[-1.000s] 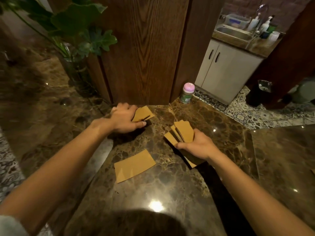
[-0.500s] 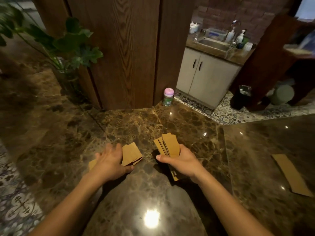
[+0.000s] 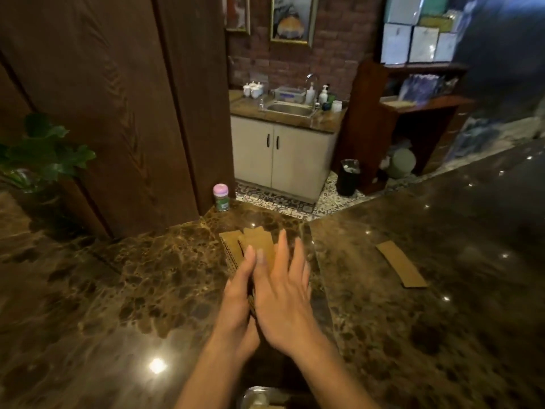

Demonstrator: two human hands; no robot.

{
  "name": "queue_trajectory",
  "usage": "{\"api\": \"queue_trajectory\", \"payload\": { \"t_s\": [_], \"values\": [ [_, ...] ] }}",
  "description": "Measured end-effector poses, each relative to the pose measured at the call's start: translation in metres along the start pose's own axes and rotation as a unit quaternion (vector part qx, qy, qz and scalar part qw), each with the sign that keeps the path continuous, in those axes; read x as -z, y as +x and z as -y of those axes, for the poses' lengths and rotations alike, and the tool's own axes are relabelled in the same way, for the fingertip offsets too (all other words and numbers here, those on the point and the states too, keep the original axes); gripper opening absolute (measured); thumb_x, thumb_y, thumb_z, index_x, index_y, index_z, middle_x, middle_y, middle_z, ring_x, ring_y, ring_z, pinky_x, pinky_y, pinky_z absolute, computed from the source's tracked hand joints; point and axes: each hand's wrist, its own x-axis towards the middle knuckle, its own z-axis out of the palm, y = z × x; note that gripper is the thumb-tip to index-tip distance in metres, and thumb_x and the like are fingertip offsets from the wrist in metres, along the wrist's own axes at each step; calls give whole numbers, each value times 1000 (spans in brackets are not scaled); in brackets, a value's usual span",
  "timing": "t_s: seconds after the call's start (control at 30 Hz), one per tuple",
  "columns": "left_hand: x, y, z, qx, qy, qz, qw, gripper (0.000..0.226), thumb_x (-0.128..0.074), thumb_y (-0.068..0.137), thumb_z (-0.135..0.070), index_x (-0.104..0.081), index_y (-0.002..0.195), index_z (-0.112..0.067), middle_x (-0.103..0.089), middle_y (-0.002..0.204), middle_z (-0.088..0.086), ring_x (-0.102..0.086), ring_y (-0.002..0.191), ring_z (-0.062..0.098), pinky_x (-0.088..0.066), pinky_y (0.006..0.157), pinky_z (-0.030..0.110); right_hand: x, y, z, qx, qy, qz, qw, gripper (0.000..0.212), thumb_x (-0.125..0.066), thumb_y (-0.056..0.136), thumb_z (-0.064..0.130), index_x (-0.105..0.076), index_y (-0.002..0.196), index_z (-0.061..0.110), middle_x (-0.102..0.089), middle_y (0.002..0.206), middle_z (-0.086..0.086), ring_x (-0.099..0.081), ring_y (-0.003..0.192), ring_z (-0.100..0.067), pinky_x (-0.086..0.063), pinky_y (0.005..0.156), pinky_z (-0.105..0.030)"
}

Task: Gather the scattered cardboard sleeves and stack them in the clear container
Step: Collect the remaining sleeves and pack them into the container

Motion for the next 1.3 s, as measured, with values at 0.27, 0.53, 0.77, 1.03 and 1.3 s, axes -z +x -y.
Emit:
{"api": "queue_trajectory", "payload": {
  "t_s": [0.27, 0.53, 0.77, 1.03, 1.3],
  "values": [
    [-22, -9, 2, -20, -2, 122, 992, 52, -74, 82, -36, -60, 132, -44, -65, 111, 18, -65, 102, 29, -57, 86, 49, 107, -57, -18, 213, -18, 170, 962, 70, -87, 67, 61, -41, 114, 39, 29, 160, 33, 26, 152, 5, -3, 124, -26],
    [-45, -33, 27, 100, 12, 186, 977, 61, -86, 73, -26, -61, 129, -21, -65, 104, 19, -67, 79, 32, -58, 71, 45, 141, -64, -31, 260, -129, 174, 941, 80, -93, 57, 62, -37, 106, 33, 23, 167, 23, 34, 150, 1, 3, 128, -42],
    [-44, -34, 35, 85, -2, 185, 979, 64, -79, 81, -20, -54, 139, -33, -70, 110, 18, -70, 99, 29, -59, 85, 44, 154, -62, -21, 230, -172, 204, 936, 80, -92, 62, 57, -33, 108, 32, -34, 130, 17, -36, 123, -5, -43, 106, -28],
    [-38, -41, 30, 164, 16, 176, 971, 68, -85, 77, -26, -50, 133, -12, -62, 115, 17, -61, 107, 27, -54, 90, 39, 142, -64, -19, 271, -196, 199, 921, 88, -92, 58, 60, -27, 113, 36, -35, 116, 15, -39, 110, -5, -39, 94, -20],
    [-23, -63, 46, 148, 60, 88, 983, 46, -66, 90, -18, -59, 133, -3, -63, 127, 27, -65, 114, 34, -55, 95, 45, 124, -61, -40, 271, -259, 173, 910, 116, -87, 57, 71, -18, 143, 33, -21, 156, 2, -15, 150, -18, -10, 128, -38]
  ]
}}
